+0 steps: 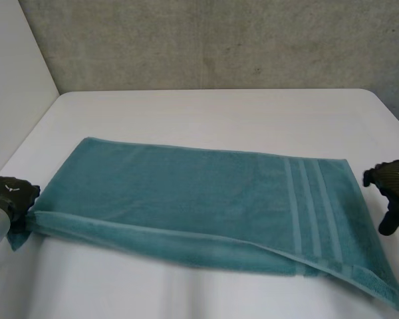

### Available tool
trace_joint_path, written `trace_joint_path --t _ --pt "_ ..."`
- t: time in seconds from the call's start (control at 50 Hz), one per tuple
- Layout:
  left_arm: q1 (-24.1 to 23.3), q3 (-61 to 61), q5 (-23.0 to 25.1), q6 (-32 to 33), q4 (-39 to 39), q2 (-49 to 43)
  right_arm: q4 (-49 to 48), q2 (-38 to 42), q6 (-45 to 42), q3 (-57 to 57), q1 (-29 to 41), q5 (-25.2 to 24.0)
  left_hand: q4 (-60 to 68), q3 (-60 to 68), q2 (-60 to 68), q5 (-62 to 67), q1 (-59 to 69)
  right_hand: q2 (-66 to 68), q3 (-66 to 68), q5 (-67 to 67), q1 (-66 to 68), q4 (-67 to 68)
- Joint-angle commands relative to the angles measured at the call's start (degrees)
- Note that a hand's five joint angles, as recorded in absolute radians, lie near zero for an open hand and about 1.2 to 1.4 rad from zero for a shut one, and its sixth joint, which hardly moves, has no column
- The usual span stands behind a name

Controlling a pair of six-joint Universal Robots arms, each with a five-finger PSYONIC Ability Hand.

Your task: Fold the laundry

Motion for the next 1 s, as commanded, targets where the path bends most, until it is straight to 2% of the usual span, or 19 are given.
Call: trace_joint_path --t 0.02,0.12,0.3,0.38,0.52,0.62,0.66,0.68,0.72,0.8,0.84,0.9,0.94,0.96,1.0 --pt "-0.4 0.1 0.1 0.0 0.4 -0.3 11.6 -5.2 7.8 1.9 -0.4 -11.7 11.9 12.1 11.8 13.7 12.9 -0.6 -0.3 -0.2 2.3 0.1" --pt "-0.7 0.3 0.2 -0.3 0.5 -0.3 14.9 -9.6 7.8 5.4 0.3 -14.7 11.4 11.6 11.3 13.2 12.4 -1.1 -0.8 -0.7 1.8 -0.4" --pt "-0.8 0.9 0.2 -1.4 0.5 -0.4 14.9 -14.6 8.6 10.1 3.0 -15.5 11.3 11.4 11.1 13.0 12.3 -1.9 -1.7 -1.5 1.0 -1.3" --pt "-0.7 1.5 0.2 -1.4 0.5 -0.6 14.3 -14.3 8.6 11.8 6.2 -15.4 11.3 11.4 11.1 13.0 12.3 -1.7 -1.5 -1.3 1.2 -1.1" --pt "-0.6 1.8 0.2 -1.4 0.5 -0.7 7.7 -11.0 8.2 15.0 7.0 -14.4 11.3 11.4 11.1 13.0 12.3 -0.6 -0.3 -0.2 2.3 0.1" --pt "-0.6 1.8 0.2 -1.4 0.5 -0.7 2.7 -6.9 7.6 16.4 7.0 -12.1 11.3 11.4 11.1 13.0 12.3 -0.1 0.2 0.3 2.8 0.6" --pt "-0.6 1.8 0.2 -1.4 0.4 -0.7 -0.2 -4.4 7.6 16.6 7.0 -9.0 11.3 11.4 11.1 13.0 12.3 1.8 2.0 2.2 4.7 2.4" --pt "-0.6 1.8 0.2 -1.4 0.4 -0.7 -0.2 -4.4 7.6 16.6 7.0 -8.9 11.3 11.4 11.1 13.0 12.3 1.8 2.0 2.2 4.7 2.4" --pt "-0.6 1.8 0.2 -1.4 0.5 -0.6 -2.7 -3.0 7.2 16.5 6.4 -5.2 11.1 11.2 11.0 12.8 12.1 7.3 7.5 7.7 10.2 7.9" --pt "-0.4 1.8 0.2 -1.4 0.3 -0.6 -5.2 -2.9 6.1 16.6 6.2 -3.4 11.3 11.4 11.1 13.0 12.3 12.1 12.3 12.5 15.0 12.7" --pt "-0.3 1.8 0.2 -1.4 0.3 -0.6 -6.0 -3.4 5.1 16.7 6.1 -2.4 11.1 11.2 11.0 12.8 12.1 20.1 20.3 20.5 23.0 20.7" --pt "-0.2 1.8 0.1 -1.4 0.2 -0.6 -6.0 -3.7 4.8 16.8 6.1 -2.4 11.1 11.2 11.0 12.8 12.1 24.7 24.9 25.1 27.6 25.3" --pt "-0.2 1.7 0.1 -1.4 0.2 -0.6 -6.1 -4.4 4.3 16.5 5.9 -2.4 11.1 11.2 11.0 12.8 12.1 35.7 35.9 36.1 38.6 36.3" --pt "-0.2 1.7 0.1 -1.4 0.2 -0.6 -6.1 -4.4 4.3 16.5 5.9 -2.4 11.1 11.2 11.0 12.8 12.1 35.8 36.0 36.2 38.7 36.4" --pt "-0.2 1.6 0.1 -1.4 0.2 -0.7 -6.1 -6.2 3.8 16.5 4.7 -2.4 11.1 11.2 11.0 12.8 12.1 52.0 52.2 52.4 54.9 52.6"
